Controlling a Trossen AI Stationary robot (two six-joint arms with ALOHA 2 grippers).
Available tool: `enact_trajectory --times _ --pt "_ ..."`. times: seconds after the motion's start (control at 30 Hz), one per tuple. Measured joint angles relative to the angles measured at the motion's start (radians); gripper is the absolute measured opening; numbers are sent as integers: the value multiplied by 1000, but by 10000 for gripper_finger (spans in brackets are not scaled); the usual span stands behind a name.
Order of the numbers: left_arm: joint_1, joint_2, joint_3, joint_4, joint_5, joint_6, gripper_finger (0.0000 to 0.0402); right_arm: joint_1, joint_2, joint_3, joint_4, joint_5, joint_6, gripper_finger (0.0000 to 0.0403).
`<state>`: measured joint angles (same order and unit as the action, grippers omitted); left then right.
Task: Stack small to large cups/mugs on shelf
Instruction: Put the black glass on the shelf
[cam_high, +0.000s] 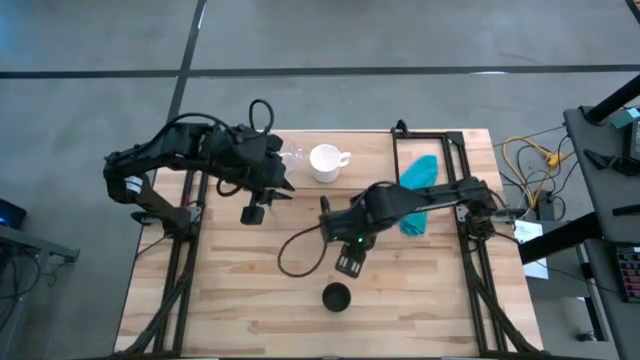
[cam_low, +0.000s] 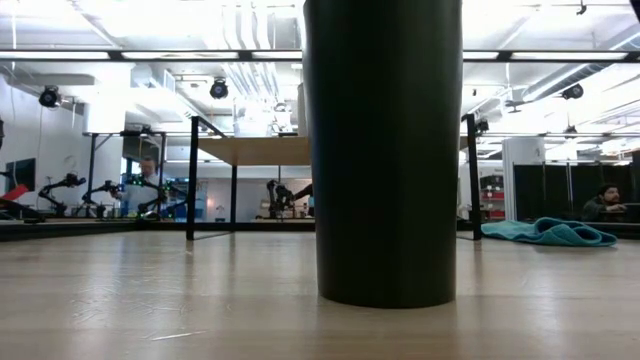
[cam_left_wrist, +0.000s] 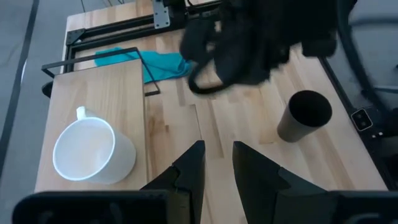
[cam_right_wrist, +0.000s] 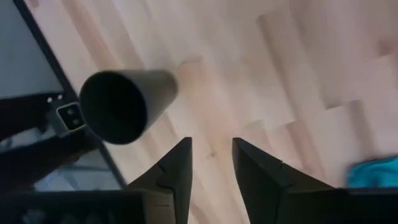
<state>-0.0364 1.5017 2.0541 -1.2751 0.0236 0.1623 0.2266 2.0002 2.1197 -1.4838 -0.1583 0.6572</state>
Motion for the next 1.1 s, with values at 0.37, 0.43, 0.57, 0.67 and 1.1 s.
enact_trajectory --times 0.37,0.43,0.57,0.67,1.1 --pt "0 -2 0 -70 -1 5 68 65 129 -2 29 -111 0 103" --pt "0 -2 0 -72 -1 5 68 73 140 -1 38 -111 0 104" --pt "0 -4 0 -73 -1 6 68 80 145 -2 77 -112 23 104" --pt "0 -8 0 -73 -1 8 68 80 138 -2 117 -114 40 101" --pt "-3 -14 0 -74 -2 6 68 81 149 -5 177 -111 53 98"
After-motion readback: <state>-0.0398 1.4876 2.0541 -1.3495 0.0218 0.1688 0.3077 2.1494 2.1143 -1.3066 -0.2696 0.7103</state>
